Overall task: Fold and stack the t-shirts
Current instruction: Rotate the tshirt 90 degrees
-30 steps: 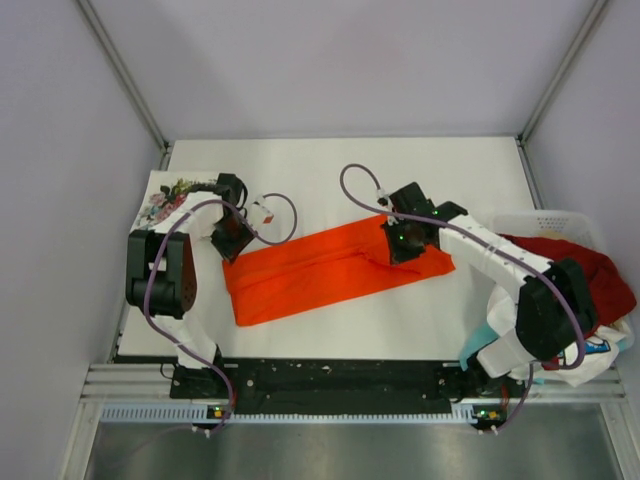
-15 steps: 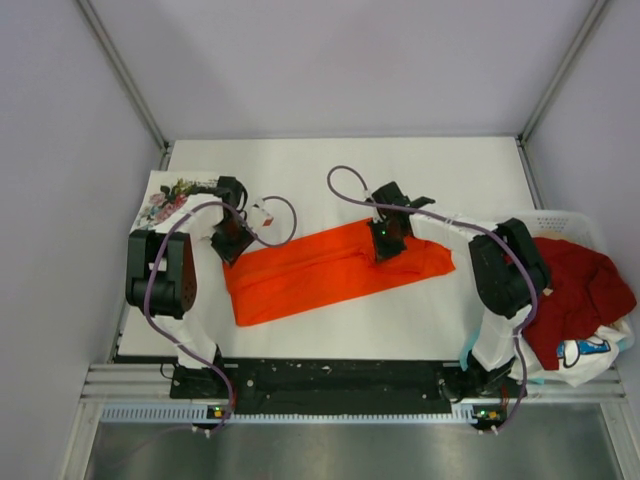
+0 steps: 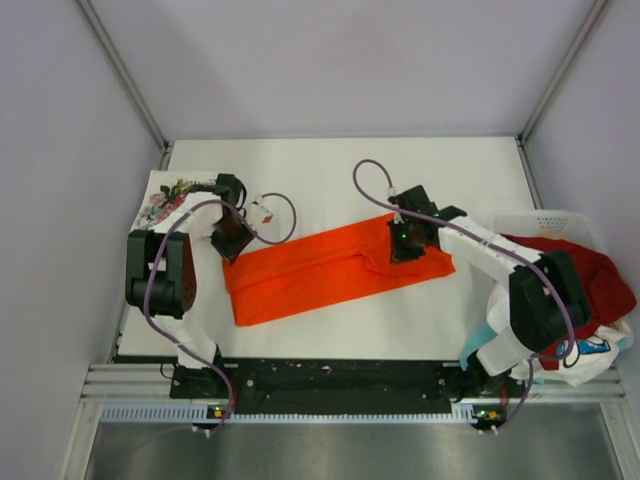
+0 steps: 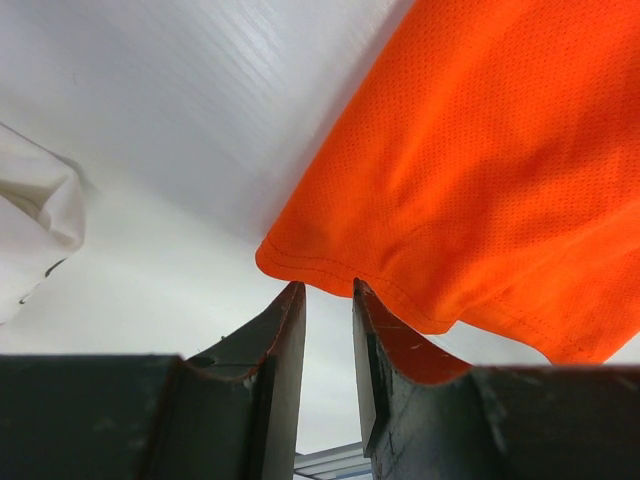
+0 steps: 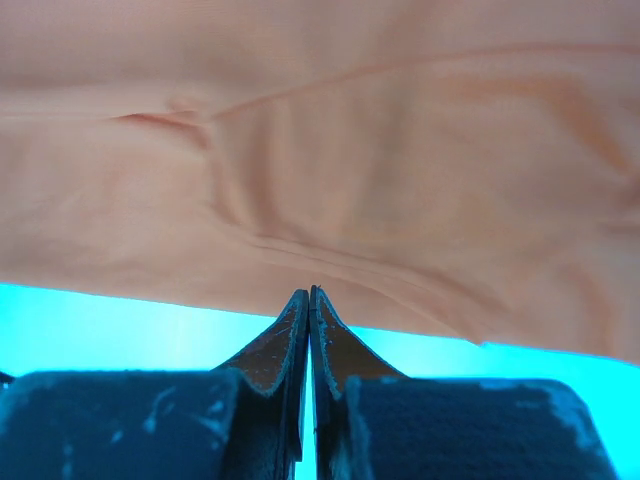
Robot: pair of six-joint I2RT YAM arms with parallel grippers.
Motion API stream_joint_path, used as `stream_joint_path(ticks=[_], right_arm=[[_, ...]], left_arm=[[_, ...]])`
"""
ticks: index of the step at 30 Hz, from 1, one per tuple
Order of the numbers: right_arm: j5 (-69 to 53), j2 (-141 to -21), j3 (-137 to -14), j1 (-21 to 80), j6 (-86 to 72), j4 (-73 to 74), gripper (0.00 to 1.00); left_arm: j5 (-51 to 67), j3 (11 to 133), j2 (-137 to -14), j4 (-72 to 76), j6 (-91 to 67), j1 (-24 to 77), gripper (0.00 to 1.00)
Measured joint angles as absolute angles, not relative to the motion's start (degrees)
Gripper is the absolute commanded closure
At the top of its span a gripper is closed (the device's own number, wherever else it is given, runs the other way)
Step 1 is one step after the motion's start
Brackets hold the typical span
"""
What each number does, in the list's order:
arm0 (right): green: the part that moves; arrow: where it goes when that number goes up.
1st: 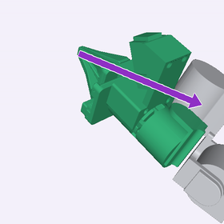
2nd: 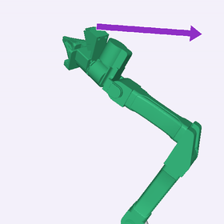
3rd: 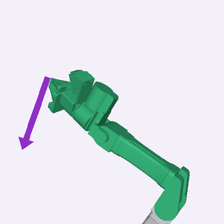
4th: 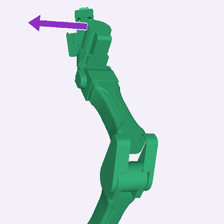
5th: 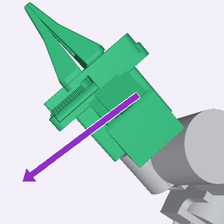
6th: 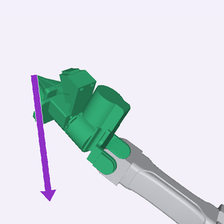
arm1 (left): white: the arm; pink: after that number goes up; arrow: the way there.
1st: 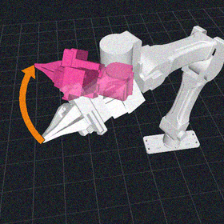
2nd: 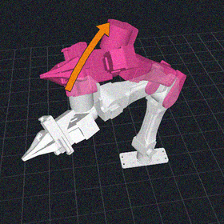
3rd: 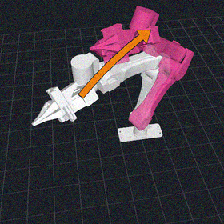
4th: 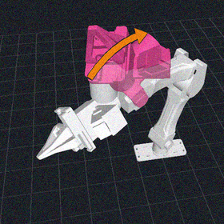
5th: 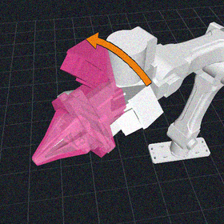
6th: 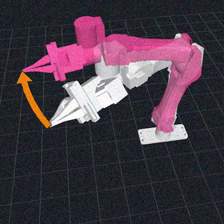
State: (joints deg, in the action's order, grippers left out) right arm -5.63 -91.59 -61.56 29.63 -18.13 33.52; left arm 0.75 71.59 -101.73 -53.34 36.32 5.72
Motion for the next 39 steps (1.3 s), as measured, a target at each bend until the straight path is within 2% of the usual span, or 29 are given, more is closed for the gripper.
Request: stream_joint_path(ticks=[5, 9, 11, 17, 22, 24, 28, 33, 39], right_arm=[[-4.27, -88.31, -55.72, 19.68, -21.71, 33.69, 1.0], [-3.75, -94.7, -55.42, 13.39, -22.83, 33.87, 1.0], [-5.19, -99.04, -59.92, 10.72, -23.64, 35.9, 1.0], [-7.31, -117.4, -85.36, 7.68, -23.66, 39.62, 1.0], [-11.27, -137.88, -118.69, 7.42, -23.46, 39.77, 1.0], [-12.56, -140.25, -123.92, 7.42, -23.57, 39.94, 1.0], [-12.25, -138.08, -125.08, 7.42, -23.2, 40.47, 1.0], [-10.59, -132.66, -119.2, 7.22, -23.49, 40.18, 1.0], [-11.29, -134.72, -117.47, 5.76, -27.14, 39.99, 0.98]], left_arm=[[2.02, 72.51, -101.73, -54.39, 36.32, 5.72, 0.69], [2.61, 73.67, -101.73, -54.72, 36.32, 5.72, 0.69], [3.27, 74.06, -101.71, -54.85, 36.34, 5.72, 0.69], [5.17, 74.15, -100.95, -56.12, 36.38, 5.72, 0.68], [6.87, 74.13, -100.77, -56.77, 36.36, 6.76, 0.68], [7.35, 73.95, -100.75, -56.53, 36.36, 7.97, 0.68], [8.21, 72.14, -100.84, -55.48, 36.38, 10.41, 0.68], [7.88, 70.0, -102.8, -53.54, 36.69, 12.49, 0.68], [8.58, 65.34, -103.39, -52.27, 38.65, 15.92, 0.68]])
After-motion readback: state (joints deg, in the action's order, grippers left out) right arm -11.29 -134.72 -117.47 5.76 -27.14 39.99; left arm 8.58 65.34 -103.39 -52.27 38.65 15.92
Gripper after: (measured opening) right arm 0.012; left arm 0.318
